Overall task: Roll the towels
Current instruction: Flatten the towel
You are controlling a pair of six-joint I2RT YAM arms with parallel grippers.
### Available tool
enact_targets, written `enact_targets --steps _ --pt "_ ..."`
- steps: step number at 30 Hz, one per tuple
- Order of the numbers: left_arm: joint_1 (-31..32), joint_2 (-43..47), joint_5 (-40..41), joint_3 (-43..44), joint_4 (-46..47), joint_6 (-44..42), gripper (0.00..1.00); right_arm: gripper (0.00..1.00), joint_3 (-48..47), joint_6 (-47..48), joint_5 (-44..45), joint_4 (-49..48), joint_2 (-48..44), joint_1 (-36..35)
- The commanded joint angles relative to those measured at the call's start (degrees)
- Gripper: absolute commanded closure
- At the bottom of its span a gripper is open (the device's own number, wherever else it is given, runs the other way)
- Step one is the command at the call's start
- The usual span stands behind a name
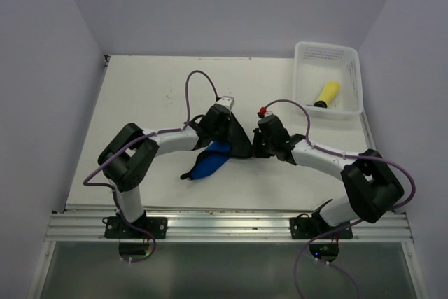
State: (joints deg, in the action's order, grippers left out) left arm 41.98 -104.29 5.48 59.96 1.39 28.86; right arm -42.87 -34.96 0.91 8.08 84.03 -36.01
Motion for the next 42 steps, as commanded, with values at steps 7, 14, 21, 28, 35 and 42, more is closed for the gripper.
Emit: enact_targets --steps 7,14,21,28,35,42 --pt "-0.1 8.0 13.8 3.0 -9.2 -6.8 1.0 1.0 -0.4 2.7 3.9 2.9 -6.8 0.1" --pt "-3.4 17.9 12.0 11.3 -21.7 -12.6 1.0 1.0 -9.0 9.3 1.1 12.4 -10.0 0.6" --pt "-4.4 24.6 12.6 12.8 -29.4 -14.4 1.0 1.0 -14.5 10.9 -0.6 18.5 -10.0 0.5" --pt "-4.4 29.8 15.3 10.9 -32.9 -13.8 1.0 1.0 -16.3 7.8 -5.2 22.2 -15.7 0.6" --pt "-4.4 31.5 12.7 17.2 -39.2 -14.4 1.0 1.0 -13.9 1.2 -14.4 25.1 -20.8 0.5" --pt "-4.5 29.4 6.6 7.3 -32.1 -14.4 0.98 0.82 -1.1 -1.8 -10.7 25.7 -26.3 0.3"
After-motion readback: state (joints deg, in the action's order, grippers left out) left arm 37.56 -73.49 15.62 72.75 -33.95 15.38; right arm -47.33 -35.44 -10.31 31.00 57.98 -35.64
